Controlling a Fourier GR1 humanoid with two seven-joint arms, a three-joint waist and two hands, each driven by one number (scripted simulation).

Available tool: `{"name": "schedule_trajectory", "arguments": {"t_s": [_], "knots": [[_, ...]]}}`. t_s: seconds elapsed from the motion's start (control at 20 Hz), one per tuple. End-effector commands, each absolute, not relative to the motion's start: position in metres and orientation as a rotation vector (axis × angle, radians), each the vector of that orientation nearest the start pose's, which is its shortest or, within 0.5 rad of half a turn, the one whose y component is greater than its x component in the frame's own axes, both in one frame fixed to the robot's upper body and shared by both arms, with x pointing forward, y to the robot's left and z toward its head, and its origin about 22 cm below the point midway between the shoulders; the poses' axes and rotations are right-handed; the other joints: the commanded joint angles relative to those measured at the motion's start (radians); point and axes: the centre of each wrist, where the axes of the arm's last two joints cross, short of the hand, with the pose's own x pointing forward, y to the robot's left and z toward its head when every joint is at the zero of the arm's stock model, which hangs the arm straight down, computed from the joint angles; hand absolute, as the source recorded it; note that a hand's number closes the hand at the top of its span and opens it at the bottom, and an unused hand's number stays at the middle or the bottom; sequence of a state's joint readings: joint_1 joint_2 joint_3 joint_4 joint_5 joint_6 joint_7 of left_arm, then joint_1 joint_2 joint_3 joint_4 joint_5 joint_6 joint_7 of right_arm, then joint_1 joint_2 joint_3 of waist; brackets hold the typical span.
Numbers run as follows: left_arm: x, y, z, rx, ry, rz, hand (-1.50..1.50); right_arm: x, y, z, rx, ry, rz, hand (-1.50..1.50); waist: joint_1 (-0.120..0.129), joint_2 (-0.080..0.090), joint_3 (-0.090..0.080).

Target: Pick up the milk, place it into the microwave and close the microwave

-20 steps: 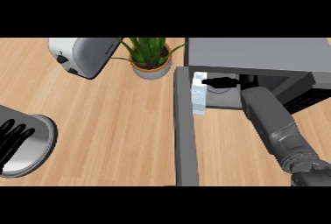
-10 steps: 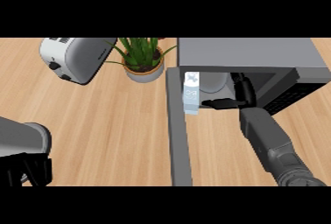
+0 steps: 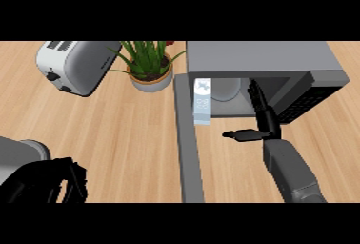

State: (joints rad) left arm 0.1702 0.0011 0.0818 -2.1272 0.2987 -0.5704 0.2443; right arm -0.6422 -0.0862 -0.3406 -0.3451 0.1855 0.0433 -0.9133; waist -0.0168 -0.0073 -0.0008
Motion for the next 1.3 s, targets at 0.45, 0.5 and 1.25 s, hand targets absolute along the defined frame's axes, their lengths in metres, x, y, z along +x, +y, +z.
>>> {"name": "schedule_trajectory", "arguments": {"t_s": [0.45, 0.5, 1.25], "knots": [[0.225, 0.182, 0.091, -0.428, -1.793, -0.597, 1.50, 0.251, -0.286, -0.117, -0.040, -1.841, 0.078, -1.50, -0.022, -0.001, -0.002], [0.232, 0.176, 0.082, -0.453, -1.764, -0.634, 1.50, 0.243, -0.294, -0.116, -0.035, -1.833, 0.104, -1.50, -0.030, 0.000, -0.002], [0.263, 0.071, -0.025, -0.335, -1.690, -0.822, 1.50, 0.162, -0.344, -0.054, 0.054, -1.966, 0.195, -1.50, -0.042, 0.011, -0.002]]}}
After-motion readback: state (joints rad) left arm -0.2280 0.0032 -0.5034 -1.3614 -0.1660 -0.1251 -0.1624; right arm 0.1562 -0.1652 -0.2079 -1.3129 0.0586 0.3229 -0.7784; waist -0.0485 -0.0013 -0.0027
